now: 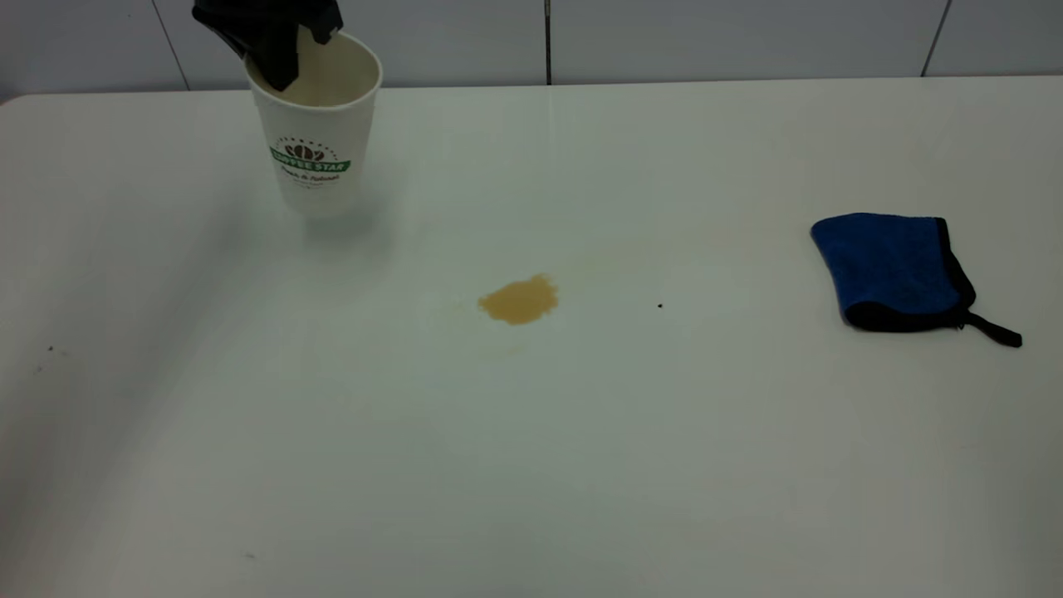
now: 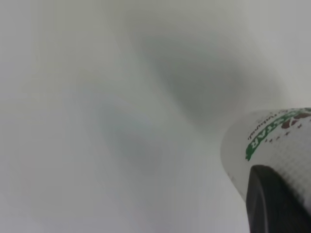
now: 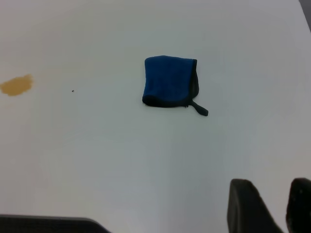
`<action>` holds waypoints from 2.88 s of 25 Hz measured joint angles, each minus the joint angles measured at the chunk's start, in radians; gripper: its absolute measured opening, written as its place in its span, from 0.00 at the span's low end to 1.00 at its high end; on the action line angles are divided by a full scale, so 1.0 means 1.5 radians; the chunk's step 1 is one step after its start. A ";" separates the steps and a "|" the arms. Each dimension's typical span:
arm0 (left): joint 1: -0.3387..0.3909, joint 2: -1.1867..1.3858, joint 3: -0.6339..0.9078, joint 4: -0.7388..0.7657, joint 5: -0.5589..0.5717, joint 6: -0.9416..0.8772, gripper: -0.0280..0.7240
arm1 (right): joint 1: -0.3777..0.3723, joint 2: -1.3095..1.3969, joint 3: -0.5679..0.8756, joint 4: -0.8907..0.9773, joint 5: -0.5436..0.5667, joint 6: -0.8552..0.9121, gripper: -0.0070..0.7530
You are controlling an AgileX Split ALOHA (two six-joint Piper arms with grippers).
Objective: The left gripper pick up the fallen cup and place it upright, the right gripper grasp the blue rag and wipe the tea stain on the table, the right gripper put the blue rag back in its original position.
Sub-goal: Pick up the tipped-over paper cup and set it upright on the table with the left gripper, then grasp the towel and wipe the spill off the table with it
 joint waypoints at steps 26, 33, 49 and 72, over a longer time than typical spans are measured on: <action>0.044 0.105 0.000 -0.219 -0.062 0.121 0.11 | 0.000 0.000 0.000 0.000 0.000 0.000 0.32; 0.044 0.104 0.000 -0.221 -0.067 0.130 0.59 | 0.000 0.000 0.000 0.000 0.000 0.000 0.32; 0.057 -0.247 0.000 -0.181 0.234 0.080 0.85 | 0.000 0.000 0.000 0.000 0.000 0.000 0.32; 0.057 -0.775 0.316 -0.093 0.314 -0.091 0.79 | 0.000 0.000 0.000 0.000 0.000 0.000 0.32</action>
